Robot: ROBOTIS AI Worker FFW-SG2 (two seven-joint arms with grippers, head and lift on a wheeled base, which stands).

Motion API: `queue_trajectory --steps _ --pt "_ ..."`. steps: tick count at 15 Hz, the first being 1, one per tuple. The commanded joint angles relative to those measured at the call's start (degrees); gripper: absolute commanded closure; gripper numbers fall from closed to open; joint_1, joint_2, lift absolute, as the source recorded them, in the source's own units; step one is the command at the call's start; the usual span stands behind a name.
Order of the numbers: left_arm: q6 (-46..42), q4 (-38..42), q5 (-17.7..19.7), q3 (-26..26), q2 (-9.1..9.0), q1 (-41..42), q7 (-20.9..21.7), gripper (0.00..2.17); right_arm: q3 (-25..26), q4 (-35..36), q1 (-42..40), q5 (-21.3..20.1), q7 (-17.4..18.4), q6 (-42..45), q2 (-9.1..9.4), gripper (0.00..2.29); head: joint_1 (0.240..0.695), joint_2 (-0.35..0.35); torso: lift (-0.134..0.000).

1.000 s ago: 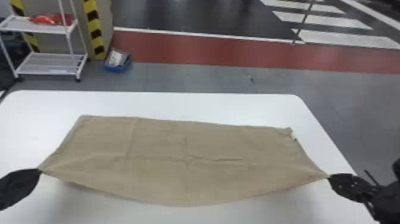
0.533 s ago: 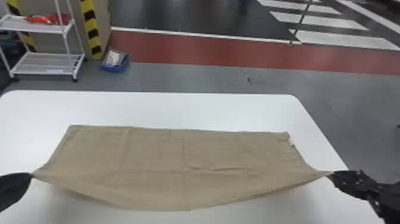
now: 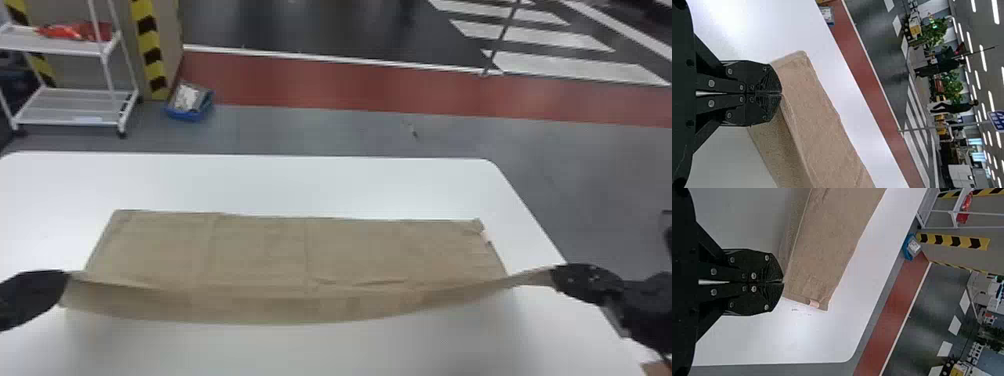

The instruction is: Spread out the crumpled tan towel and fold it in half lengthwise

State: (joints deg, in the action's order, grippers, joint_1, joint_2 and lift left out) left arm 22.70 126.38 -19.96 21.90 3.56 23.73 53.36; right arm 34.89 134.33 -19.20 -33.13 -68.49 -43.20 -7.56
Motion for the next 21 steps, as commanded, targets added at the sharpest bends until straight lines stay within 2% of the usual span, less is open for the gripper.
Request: queue_trajectory --steps 1,3,8,10,14,21 --pt "3.63 -3.68 -4.30 -2.30 0.57 -5.88 0.08 1.79 -1.93 -5.22 5.14 -3.43 0.02 -1.41 -1.66 1.30 0.695 -0.200 -0.125" --pt "4.16 -7.81 -7.99 -4.59 1.18 -10.89 0.08 1.79 -3.78 -9.70 9.09 -5.80 0.02 -1.59 -2.54 1.30 0.695 -0.201 -0.125" --pt "6.97 -19.06 -11.24 -7.67 3.56 -21.53 -0.27 1.79 -7.91 -18.05 16.13 -10.90 0.02 -1.41 -3.60 1.30 0.695 -0.187 -0.125" --pt "6.97 -22.67 -12.12 -8.02 3.91 -24.25 -0.27 1.79 -9.84 -19.90 18.76 -12.30 0.02 -1.41 -3.77 1.30 0.695 -0.171 -0.125" --pt "6.97 -26.09 -13.27 -9.25 4.88 -26.63 -0.71 1.79 -13.01 -21.48 21.66 -14.68 0.02 -1.59 -4.48 1.30 0.695 -0.147 -0.125" --pt "6.97 -27.94 -14.06 -10.04 5.14 -28.30 -0.71 1.79 -16.87 -23.50 24.21 -17.75 -0.15 -1.59 -5.09 1.30 0.695 -0.117 -0.125"
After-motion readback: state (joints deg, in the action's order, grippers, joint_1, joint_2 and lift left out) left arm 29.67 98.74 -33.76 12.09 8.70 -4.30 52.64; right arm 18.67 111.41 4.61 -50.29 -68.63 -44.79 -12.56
